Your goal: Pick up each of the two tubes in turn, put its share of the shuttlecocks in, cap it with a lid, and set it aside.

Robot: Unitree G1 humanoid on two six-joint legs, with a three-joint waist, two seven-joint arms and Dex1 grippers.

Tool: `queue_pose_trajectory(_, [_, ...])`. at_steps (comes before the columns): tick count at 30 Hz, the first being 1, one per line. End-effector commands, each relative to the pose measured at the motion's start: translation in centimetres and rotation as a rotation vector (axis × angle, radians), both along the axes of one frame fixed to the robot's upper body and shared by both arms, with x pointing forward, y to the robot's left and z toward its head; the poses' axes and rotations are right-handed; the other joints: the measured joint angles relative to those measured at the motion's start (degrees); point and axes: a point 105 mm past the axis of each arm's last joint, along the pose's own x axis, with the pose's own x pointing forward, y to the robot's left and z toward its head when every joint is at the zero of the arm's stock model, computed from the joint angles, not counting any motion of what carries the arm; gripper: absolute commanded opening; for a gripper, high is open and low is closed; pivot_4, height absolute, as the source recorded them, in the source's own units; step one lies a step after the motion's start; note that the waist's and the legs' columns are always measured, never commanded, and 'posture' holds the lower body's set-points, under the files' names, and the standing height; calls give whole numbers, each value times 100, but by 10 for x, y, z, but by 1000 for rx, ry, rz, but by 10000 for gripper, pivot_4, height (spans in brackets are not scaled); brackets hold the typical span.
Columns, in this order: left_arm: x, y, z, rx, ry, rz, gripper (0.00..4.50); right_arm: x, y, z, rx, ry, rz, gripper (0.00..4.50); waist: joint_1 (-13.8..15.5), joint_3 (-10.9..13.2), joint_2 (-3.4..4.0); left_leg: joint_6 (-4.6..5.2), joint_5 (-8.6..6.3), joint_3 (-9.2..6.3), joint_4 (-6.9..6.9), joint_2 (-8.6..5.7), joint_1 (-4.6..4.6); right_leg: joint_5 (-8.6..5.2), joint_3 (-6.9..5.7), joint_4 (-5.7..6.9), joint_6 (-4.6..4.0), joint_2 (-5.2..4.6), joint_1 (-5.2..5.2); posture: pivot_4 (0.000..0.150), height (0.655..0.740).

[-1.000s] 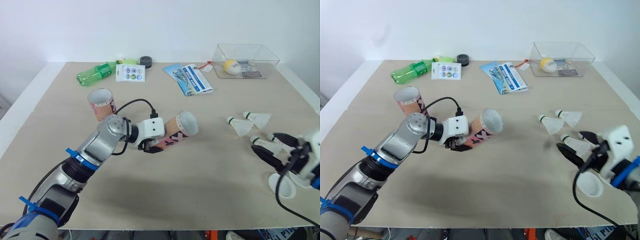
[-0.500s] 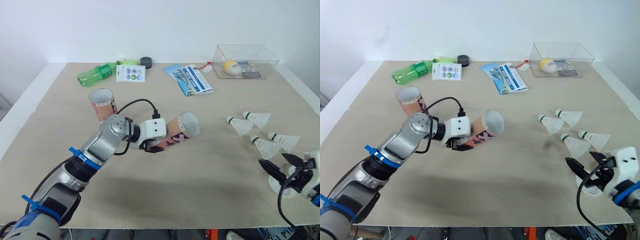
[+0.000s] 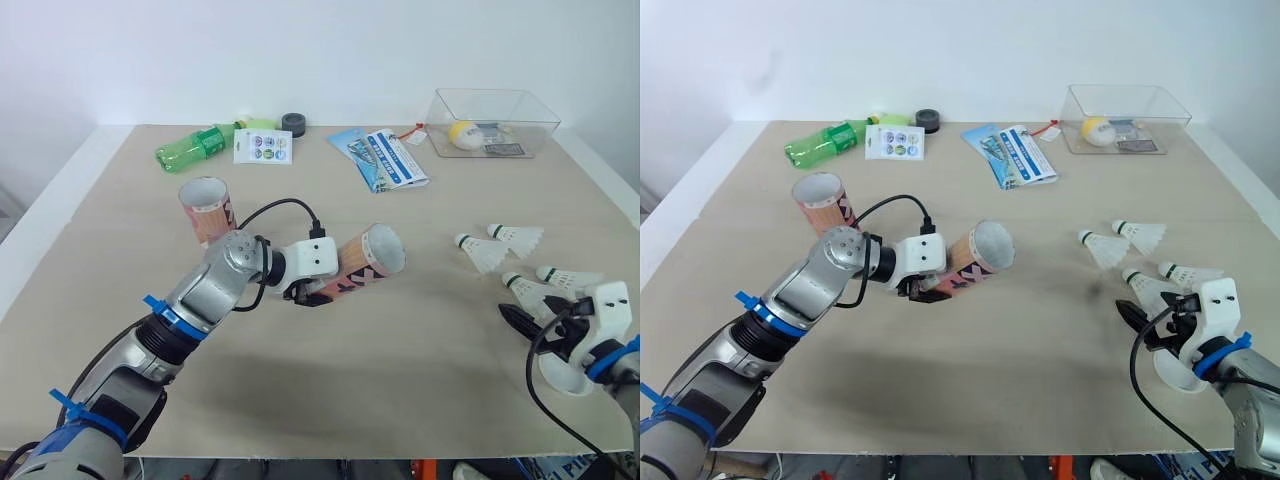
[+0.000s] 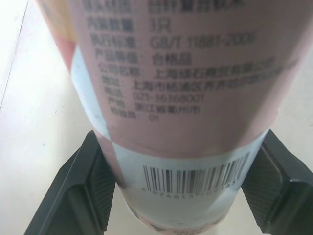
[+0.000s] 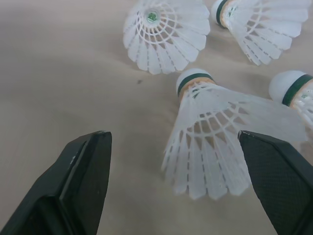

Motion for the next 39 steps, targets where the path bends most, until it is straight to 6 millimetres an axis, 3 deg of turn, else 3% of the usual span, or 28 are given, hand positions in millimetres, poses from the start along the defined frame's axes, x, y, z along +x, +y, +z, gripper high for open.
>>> queue_pose_trajectory(1, [0,-1,4,0,-31,-7,29743,9,0,9,-14,-43,1,44382,0,0,1,0,0,0,-1,-1,0,6,0,0,10,0,0,1500,7400])
queue_pose_trajectory(4, [0,-1,4,-2,-34,-4,29743,14,-2,9,-12,-47,-16,35968,0,0,0,0,0,-1,-2,-1,0,6,0,0,13,0,0,1500,7400])
queue_pose_trajectory(11, [0,0,3,-5,-32,2,29743,17,-4,7,-18,-49,-21,1437,0,0,1,0,0,-1,-3,-1,-1,5,0,0,15,0,0,1500,7400])
queue_pose_trajectory(17, [1,1,1,-3,-31,3,29743,15,-7,13,-68,-59,-14,564,0,-1,1,0,0,-1,-1,-1,0,8,0,0,17,0,1,1500,7400])
queue_pose_trajectory(20, [2,1,1,0,-30,3,29743,8,-6,26,-149,-61,34,564,1,-1,3,0,0,-1,-2,-2,-1,6,0,0,17,-1,0,1500,7400])
queue_pose_trajectory(23, [3,2,1,0,-27,-1,29743,1,1,55,-235,-94,100,564,1,-2,5,0,0,-1,-4,-4,-1,4,1,0,19,-2,0,1500,7400])
queue_pose_trajectory(28, [5,2,-2,6,-9,-15,29743,-4,51,143,-471,-222,364,564,-28,-6,24,0,0,5,5,-7,6,5,9,1,14,-4,2,1500,7400])
queue_pose_trajectory(31, [6,-1,-1,-3,5,-25,29743,-3,95,176,-657,-317,562,564,-24,-5,21,17,11,5,7,-7,10,11,7,1,-1,-4,5,1500,7400])
queue_pose_trajectory(33, [8,-3,0,-4,8,-31,29743,-3,123,184,-769,-370,698,564,-22,1,-1,22,14,1,6,-4,13,11,-1,0,-4,-3,7,1500,7400])
queue_pose_trajectory(35, [8,-6,2,-12,20,-38,29743,-4,146,180,-879,-390,848,564,-7,3,-14,21,15,0,6,-2,9,11,-5,-2,-8,-4,7,1500,7400])
queue_pose_trajectory(39, [12,-10,10,-51,58,-6,29743,-1,167,171,-1015,-402,1038,564,14,4,-14,19,15,3,6,-18,-19,4,-3,-13,7,-24,-5,1500,7400])
